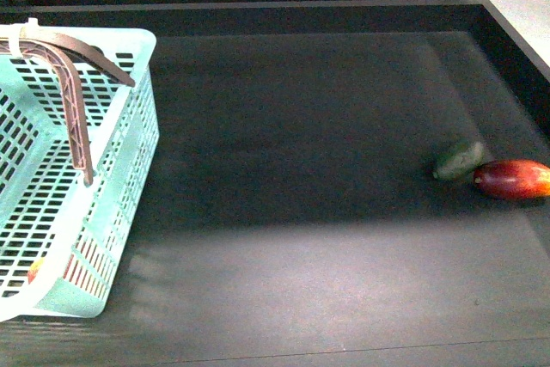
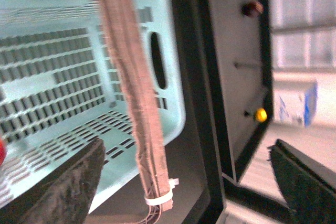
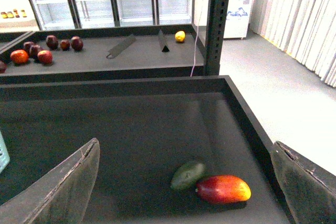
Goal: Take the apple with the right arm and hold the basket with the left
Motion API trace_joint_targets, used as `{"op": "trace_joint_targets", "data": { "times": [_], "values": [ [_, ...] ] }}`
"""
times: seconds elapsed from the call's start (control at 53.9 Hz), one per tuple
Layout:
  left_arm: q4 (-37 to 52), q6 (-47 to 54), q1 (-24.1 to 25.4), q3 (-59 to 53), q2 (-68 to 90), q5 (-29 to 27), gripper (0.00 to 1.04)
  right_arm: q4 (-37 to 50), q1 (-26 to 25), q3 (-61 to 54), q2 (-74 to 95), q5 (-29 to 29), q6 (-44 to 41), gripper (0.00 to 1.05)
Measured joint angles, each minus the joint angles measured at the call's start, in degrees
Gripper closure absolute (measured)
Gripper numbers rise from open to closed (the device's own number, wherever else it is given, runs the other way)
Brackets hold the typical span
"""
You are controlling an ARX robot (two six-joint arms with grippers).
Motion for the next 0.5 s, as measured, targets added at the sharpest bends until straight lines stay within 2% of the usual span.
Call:
{"op": "trace_joint_targets", "data": {
  "times": [0.037, 0.056, 0.111, 0.185, 0.278, 0.389, 0.463, 0.501],
  "values": [
    [11.85, 9.7, -0.02, -4.55, 0.09, 3.26, 0.18, 0.0, 0.0, 0.0, 0.0, 0.0, 0.0, 0.09],
    [17.4, 13.46, -0.11, -7.02, 0.04, 3.67, 0.22, 0.0, 0.0, 0.0, 0.0, 0.02, 0.0, 0.09],
    [32.89, 32.85, -1.16, -14.4, -1.27, 3.67, 0.34, 0.0, 0.0, 0.0, 0.02, 0.02, 0.0, 0.09],
    [41.48, 48.46, -2.25, -18.82, -4.0, 3.02, 0.47, 0.0, 0.0, 0.0, 0.0, 0.0, 0.0, 0.09],
    [43.78, 61.11, -3.5, -22.58, -8.31, 1.53, 0.65, 0.0, 0.0, 0.0, 0.0, 0.02, 0.02, 0.09],
    [43.54, 66.79, -5.18, -27.71, -12.66, 0.13, 0.9, 0.0, 0.0, 0.0, 0.0, 0.0, 0.0, 0.09],
    [42.88, 67.73, -5.77, -29.59, -15.15, -0.52, 1.02, 0.0, 0.0, 0.0, 0.0, 0.0, 0.0, 0.09],
    [42.56, 68.17, -6.01, -30.32, -16.2, -0.94, 1.01, 0.0, 0.0, 0.0, 0.0, 0.0, 0.0, 0.09]
  ]
}}
